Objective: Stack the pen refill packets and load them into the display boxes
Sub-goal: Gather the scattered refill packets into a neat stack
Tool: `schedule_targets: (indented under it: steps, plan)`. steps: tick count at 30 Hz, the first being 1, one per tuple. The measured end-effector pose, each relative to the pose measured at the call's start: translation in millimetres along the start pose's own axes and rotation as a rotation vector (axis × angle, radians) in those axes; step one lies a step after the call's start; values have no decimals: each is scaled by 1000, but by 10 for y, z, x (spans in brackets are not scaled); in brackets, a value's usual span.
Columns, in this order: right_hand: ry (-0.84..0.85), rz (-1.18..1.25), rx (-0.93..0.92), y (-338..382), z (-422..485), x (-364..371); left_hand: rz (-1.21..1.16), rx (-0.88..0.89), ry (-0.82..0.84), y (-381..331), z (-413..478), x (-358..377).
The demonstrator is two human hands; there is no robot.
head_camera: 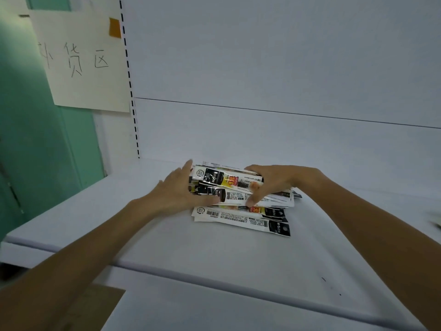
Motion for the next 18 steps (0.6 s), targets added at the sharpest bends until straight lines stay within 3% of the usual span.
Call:
schedule_targets:
  steps: [3,7,11,15,18]
  plan:
    - [-29,-19,-29,63,-46,-42,-64,20,113,45,-136,97]
    - [-84,-21,-90,209,-189,-108,-95,74,117,33,-142,121]
    - [-41,-187,-54,291,-247,93,-56,49,109,71,-39,161]
    - [-171,-349,-64,344,-219,41,-18,94,113,21,15,223]
    - [-272,-374,-100,403,-267,-60,18,82,21,61,50,125]
Point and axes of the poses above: each hand's wrist, its own z-axis towards the middle knuckle, its own x-axis out of the palm, y = z × x, the point moved 9 cm from there along z, towards the middle knuckle, and after that the axes turned 1 degree about -x, right-handed, at the moved point
